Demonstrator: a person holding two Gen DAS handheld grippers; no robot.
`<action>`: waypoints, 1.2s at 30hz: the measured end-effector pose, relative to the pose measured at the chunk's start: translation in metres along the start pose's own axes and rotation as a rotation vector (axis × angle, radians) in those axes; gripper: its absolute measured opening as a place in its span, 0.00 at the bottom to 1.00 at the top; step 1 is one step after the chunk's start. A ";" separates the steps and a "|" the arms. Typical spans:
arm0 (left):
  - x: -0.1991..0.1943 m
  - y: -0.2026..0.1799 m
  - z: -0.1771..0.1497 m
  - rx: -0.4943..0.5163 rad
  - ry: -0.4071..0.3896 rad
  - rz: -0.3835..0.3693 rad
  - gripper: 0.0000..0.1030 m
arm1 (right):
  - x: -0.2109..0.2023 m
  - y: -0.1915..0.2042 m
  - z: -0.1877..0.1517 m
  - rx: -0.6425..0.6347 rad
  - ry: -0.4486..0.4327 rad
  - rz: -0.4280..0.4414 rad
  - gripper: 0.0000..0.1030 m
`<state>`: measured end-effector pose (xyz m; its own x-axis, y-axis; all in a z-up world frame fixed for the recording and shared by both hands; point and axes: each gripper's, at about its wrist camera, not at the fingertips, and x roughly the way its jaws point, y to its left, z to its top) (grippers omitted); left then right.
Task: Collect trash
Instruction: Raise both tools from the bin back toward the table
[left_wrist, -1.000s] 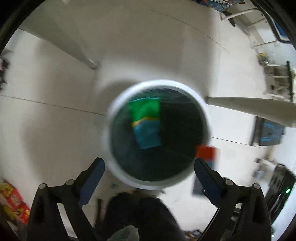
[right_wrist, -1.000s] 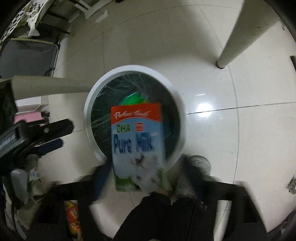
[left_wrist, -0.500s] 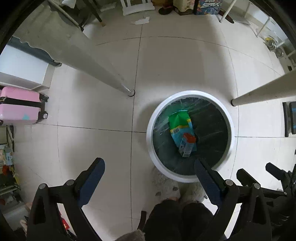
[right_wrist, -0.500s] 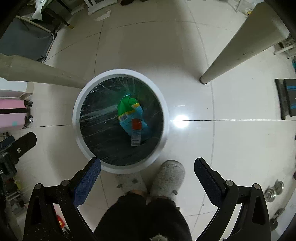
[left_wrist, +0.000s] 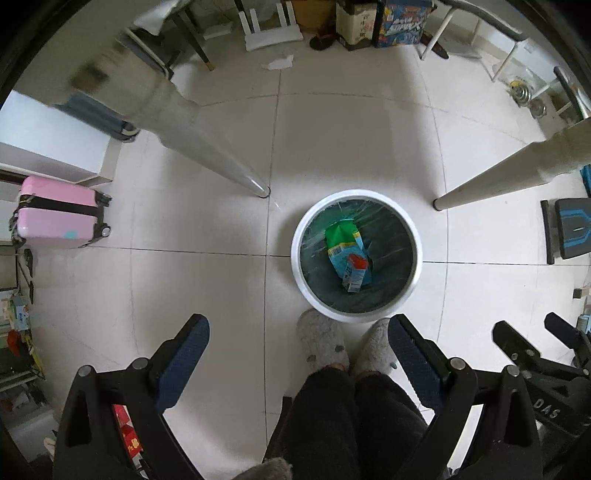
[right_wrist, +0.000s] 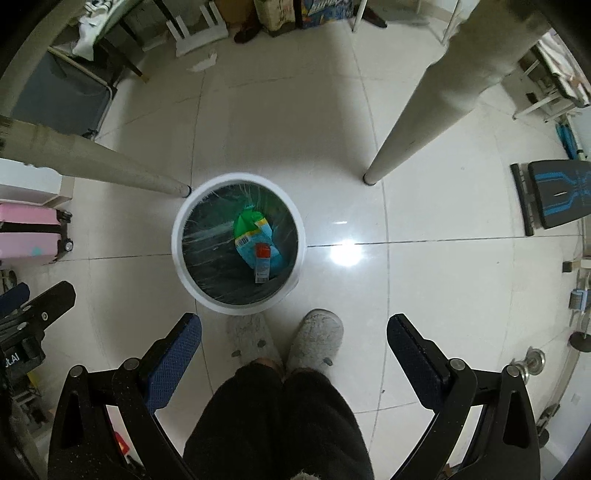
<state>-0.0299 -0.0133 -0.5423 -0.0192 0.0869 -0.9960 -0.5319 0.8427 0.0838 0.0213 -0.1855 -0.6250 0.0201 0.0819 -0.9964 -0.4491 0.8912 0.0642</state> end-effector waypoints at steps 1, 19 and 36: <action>-0.009 0.001 -0.001 -0.001 -0.005 -0.001 0.96 | -0.016 -0.001 -0.001 -0.001 -0.009 0.003 0.99; -0.219 0.040 0.019 -0.077 -0.131 -0.090 0.96 | -0.270 0.018 0.007 0.026 -0.095 0.120 0.98; -0.275 -0.008 0.275 -0.063 -0.321 0.089 1.00 | -0.369 -0.013 0.289 0.031 -0.235 0.120 0.98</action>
<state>0.2128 0.1021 -0.2612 0.1947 0.3302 -0.9236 -0.5914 0.7907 0.1580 0.2784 -0.0983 -0.2423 0.1774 0.2858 -0.9417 -0.4333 0.8818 0.1860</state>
